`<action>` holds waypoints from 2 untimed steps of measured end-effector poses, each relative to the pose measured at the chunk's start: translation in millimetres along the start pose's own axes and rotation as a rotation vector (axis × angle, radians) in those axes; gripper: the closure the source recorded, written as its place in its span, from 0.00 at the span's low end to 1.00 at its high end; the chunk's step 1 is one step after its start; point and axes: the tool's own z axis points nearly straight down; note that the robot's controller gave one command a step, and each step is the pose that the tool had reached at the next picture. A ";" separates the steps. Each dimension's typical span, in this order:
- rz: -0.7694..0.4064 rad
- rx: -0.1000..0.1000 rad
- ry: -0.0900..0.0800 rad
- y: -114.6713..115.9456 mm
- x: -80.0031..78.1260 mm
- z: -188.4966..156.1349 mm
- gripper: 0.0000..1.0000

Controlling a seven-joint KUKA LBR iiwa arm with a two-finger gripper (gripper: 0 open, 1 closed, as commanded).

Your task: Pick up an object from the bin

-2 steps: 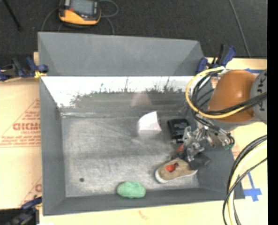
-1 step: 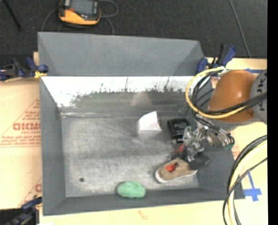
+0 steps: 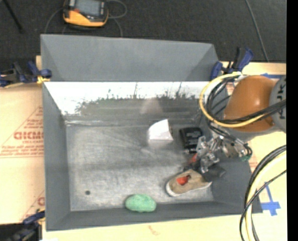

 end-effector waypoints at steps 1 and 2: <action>-0.053 -0.007 0.014 2.8 -17.4 -21.7 1.00; -0.059 -0.005 0.007 5.8 -17.1 -34.4 1.00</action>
Offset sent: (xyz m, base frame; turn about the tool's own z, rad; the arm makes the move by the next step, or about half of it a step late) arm -0.0148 0.0122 0.0321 -0.0308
